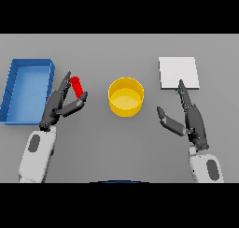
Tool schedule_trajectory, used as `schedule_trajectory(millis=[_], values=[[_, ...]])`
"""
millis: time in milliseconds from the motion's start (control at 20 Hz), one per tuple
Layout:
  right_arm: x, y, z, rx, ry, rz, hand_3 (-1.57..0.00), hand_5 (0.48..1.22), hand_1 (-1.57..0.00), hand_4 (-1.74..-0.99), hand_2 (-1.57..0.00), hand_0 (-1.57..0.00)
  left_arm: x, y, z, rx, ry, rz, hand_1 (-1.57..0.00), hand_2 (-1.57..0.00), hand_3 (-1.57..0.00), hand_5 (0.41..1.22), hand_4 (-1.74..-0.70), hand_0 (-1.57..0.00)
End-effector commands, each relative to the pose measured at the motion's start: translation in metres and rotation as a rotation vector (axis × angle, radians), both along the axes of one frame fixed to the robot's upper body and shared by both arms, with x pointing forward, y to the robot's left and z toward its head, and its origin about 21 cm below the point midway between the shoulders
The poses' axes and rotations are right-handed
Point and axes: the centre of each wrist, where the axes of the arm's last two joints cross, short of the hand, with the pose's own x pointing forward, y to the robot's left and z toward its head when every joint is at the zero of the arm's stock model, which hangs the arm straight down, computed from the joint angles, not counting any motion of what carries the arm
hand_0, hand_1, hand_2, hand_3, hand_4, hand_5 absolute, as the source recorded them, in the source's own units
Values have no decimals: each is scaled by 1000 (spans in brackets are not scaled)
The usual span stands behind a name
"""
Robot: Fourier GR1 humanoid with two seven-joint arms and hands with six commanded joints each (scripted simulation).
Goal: Pick up the red beaker and tilt it to pour out 1 green nut into yellow bowl. Pick up the yellow bowl and place it on the metallic measuring scale.
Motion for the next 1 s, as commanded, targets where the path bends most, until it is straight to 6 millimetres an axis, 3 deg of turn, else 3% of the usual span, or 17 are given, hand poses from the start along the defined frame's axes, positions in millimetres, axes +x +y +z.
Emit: schedule_trajectory(millis=[0, 100, 400, 750, 850, 950], values=[[-3, -2, -2, 10, 4, 4, 1, 627, 1, -1222, 1, 1, 4, -4, 1, 13, -11, -6, 1, 1, 1, 651, -1200, 1], [-4, -1, -5, 19, 13, 3, 1, 630, 1, -1227, 1, 1, 19, -5, 6, 45, 2, 5, 1, 1, 1, 657, -1197, 1], [-5, -4, -5, 21, 10, -2, 1, 639, 1, -1240, 1, 1, 35, -14, -5, 54, 17, 15, 1, 1, 1, 673, -1207, 1], [-6, -4, 0, 36, 9, -18, 1, 644, 1, -1244, 1, 1, 51, -22, -15, -67, -24, 42, -7, -54, -37, 738, -1328, -4], [-3, -4, -2, 26, 19, -23, 1, 645, 1, -1240, 1, 1, 52, -30, -20, -92, -33, 53, -230, -287, -254, 787, -1401, -207], [-8, -5, 0, 27, -3, -24, 1, 648, 1, -1237, 1, 1, 52, -32, -24, -68, -40, 93, -588, -662, -728, 943, -1471, -551]])
